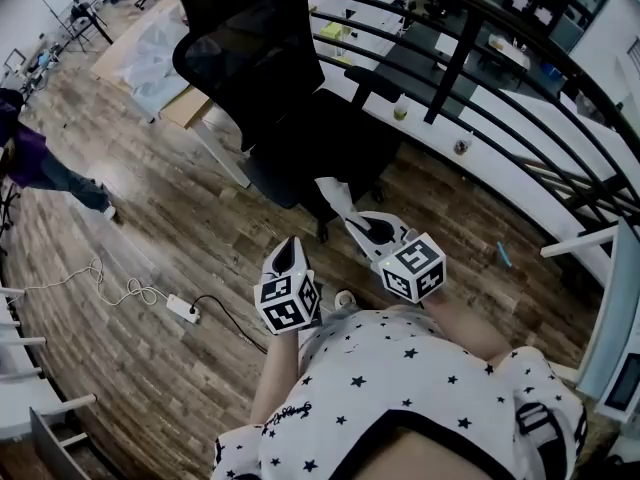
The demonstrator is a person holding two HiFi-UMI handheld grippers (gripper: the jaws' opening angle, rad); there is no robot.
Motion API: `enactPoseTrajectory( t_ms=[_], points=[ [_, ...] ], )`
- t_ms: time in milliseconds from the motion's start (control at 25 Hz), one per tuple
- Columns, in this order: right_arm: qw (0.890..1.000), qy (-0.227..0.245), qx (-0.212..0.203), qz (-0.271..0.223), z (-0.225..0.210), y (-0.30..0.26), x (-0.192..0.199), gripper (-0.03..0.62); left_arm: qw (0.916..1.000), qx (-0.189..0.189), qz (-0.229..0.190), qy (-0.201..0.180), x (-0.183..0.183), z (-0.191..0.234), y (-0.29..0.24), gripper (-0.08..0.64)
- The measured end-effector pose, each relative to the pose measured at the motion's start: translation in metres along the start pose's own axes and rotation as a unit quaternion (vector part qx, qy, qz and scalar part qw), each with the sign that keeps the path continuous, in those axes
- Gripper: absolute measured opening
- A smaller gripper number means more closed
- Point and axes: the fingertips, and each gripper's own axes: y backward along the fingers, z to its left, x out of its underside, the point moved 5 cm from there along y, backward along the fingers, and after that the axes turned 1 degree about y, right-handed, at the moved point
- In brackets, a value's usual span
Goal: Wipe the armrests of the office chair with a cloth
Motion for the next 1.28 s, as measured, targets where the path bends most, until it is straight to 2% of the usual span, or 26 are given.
enactPoseTrajectory(
  t_ms=[280,760,1280],
  points=[
    [1.000,0.002,-0.009,0.014,0.001,-0.024,-0.002,0.032,0.9999,-0.016,0.002,0.005,-0.005,0.026,-0.005,0.002],
    [0.997,0.030,-0.057,0.042,-0.016,-0.095,-0.017,0.032,0.9963,-0.068,0.005,0.052,-0.011,0.067,-0.030,0.002],
    [0.982,0.092,-0.136,0.091,-0.057,-0.203,-0.048,0.032,0.9857,-0.131,0.010,0.106,-0.050,0.106,-0.090,0.002]
  ],
)
